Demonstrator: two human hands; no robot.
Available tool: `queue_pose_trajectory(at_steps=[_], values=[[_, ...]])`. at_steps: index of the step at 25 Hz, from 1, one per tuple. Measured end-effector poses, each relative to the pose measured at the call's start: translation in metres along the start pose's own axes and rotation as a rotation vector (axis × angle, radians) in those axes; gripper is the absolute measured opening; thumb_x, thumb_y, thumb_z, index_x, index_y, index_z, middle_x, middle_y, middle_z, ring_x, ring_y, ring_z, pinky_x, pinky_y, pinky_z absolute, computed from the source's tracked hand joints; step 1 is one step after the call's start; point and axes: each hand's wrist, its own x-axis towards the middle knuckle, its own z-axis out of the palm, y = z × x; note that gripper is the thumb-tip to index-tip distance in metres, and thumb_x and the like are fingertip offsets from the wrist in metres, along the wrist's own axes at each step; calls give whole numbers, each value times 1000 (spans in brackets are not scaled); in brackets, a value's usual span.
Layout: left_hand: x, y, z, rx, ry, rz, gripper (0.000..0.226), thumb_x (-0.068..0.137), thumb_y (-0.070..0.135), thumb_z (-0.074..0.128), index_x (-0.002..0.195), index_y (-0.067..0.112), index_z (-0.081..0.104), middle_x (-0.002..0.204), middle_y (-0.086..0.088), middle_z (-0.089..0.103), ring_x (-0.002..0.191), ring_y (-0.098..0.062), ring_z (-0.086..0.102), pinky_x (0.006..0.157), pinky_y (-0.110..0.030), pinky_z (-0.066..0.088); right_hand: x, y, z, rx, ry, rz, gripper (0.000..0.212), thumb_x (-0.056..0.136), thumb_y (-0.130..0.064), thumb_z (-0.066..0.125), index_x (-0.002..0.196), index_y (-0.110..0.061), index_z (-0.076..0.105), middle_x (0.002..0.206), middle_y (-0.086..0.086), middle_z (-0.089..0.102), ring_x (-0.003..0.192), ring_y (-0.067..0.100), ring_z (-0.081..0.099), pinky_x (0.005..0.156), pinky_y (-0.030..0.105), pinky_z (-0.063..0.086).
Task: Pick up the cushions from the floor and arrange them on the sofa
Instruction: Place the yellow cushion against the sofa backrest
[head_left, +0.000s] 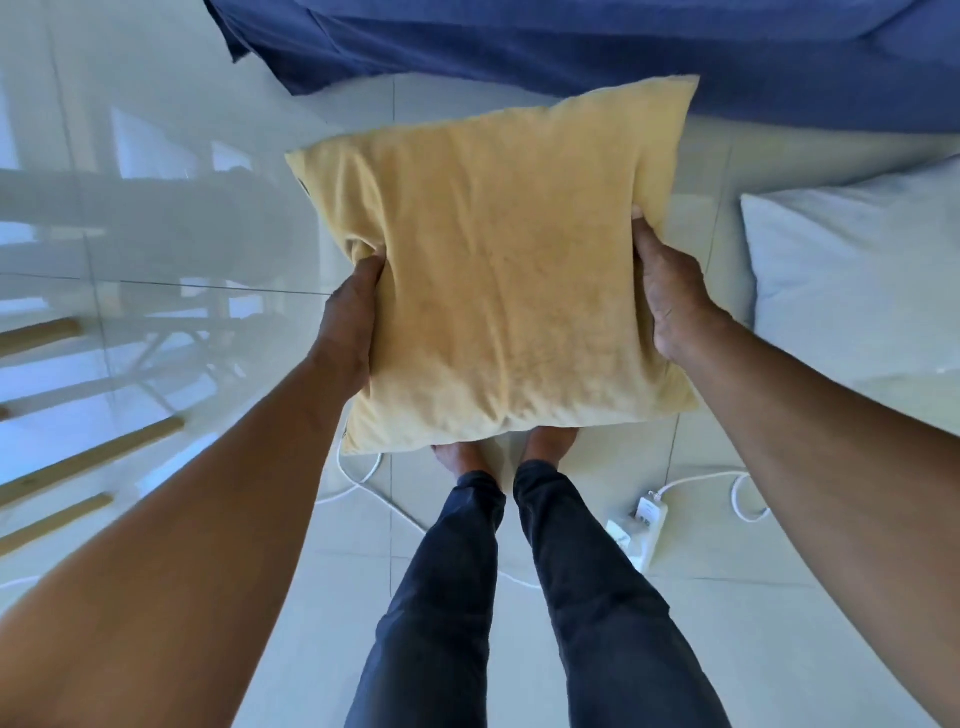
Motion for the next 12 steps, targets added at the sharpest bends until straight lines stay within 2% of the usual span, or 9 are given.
queue_pose_trajectory(at_steps=[1,3,9,12], values=[[-23,7,-6,40,-9,3,60,79,73,63,124,35,75,123,10,78,117,-17,69,111,-46,49,-13,-3,2,60,-1,-8,66,76,-82,63,92,-19,75,103,-4,76,103,20,71,101,39,54],[-66,24,-15,43,-9,43,58,81,71,62,124,35,75,123,10,78,116,-17,70,110,-46,50,-46,-14,-11,98,49,-25,59,80,-80,64,89,-22,74,100,-5,77,100,18,72,102,40,54],[-204,86,-41,52,-33,197,53,79,71,63,118,36,75,125,10,76,120,-19,68,111,-52,49,-169,-63,-67,206,97,-178,72,75,-83,64,111,-22,77,110,-2,80,104,20,75,102,45,57],[-269,118,-48,63,-26,315,59,81,72,60,127,37,71,130,11,73,123,-19,66,114,-53,47,-230,-101,-96,273,85,-287,68,81,-79,63,121,-26,74,116,-5,78,109,17,72,104,43,55]])
